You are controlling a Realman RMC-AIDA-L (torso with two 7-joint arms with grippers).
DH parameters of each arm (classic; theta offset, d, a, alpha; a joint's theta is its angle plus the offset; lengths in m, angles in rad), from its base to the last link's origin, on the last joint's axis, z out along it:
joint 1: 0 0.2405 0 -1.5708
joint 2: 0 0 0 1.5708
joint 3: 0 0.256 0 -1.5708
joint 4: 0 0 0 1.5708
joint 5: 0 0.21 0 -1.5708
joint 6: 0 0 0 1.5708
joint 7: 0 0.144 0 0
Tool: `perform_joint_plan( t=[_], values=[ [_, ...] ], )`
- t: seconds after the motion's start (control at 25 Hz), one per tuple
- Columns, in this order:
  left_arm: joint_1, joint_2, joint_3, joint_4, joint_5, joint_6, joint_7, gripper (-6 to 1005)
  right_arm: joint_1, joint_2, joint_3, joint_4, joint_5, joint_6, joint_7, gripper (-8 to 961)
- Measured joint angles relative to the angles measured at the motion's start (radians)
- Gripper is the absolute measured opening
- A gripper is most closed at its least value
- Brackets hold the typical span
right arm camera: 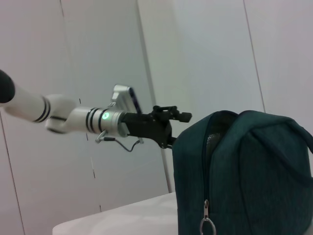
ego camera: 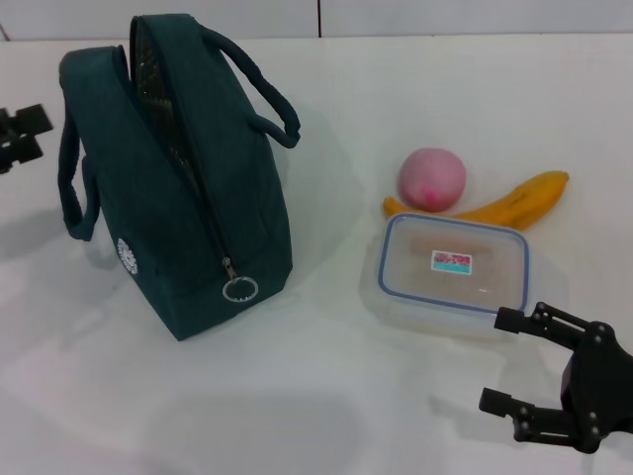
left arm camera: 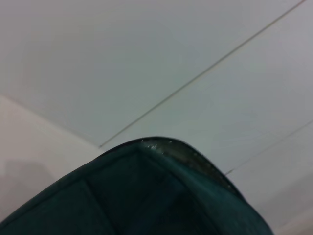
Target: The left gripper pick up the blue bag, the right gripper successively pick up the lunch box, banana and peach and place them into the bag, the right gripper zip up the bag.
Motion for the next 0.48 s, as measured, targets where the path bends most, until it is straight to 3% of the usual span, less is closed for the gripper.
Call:
perform_joint_plan(
  t=[0.28,0.48],
  values=[
    [-0.113,0.021,0.004,0.093,0.158,0.007,-0.175,809,0.002,0.001,0.005,0.011,0.000,0.000,0.000,854],
    [-0.145,0.029,0.037,0.095,0.188,0.006,-0.225,798,0.002,0.001,0.003,0.012,0.000,0.000,0.000,855]
  ],
)
